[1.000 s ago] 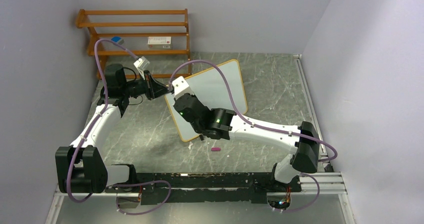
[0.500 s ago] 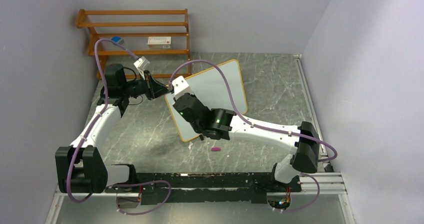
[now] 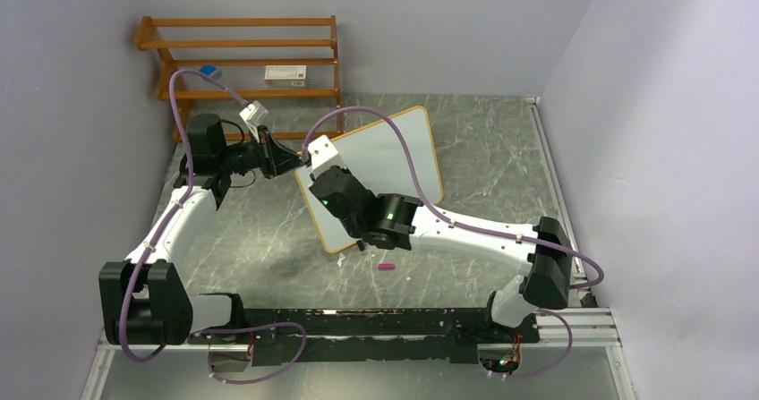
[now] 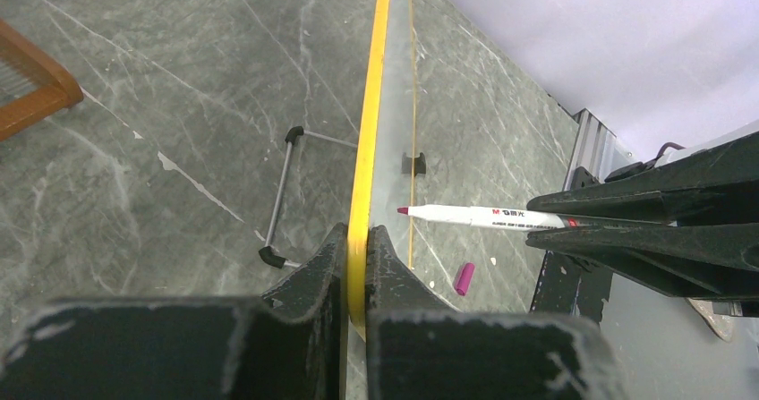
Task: Write a sentence on the whiteboard
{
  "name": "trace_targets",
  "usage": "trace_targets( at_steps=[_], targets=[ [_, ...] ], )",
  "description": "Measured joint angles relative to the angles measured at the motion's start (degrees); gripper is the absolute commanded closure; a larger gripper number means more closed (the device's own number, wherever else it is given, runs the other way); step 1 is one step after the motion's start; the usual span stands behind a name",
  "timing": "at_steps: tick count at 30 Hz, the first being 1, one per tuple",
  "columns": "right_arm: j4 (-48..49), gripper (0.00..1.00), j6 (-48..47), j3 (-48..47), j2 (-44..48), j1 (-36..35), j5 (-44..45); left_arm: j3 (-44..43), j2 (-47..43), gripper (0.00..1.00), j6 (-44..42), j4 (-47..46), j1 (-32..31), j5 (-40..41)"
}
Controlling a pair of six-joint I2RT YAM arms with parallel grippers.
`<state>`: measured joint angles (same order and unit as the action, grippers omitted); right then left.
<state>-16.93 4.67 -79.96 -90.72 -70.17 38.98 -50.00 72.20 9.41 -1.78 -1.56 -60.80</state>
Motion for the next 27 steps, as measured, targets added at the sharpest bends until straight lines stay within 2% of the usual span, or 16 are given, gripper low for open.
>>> trace_targets(
  at_steps=[27],
  targets=[
    [-1.86, 1.00, 2.47, 0.39, 0.00, 0.04, -1.70, 0.00, 0.00, 0.95, 0.00, 0.00, 0.00, 0.00]
  ],
)
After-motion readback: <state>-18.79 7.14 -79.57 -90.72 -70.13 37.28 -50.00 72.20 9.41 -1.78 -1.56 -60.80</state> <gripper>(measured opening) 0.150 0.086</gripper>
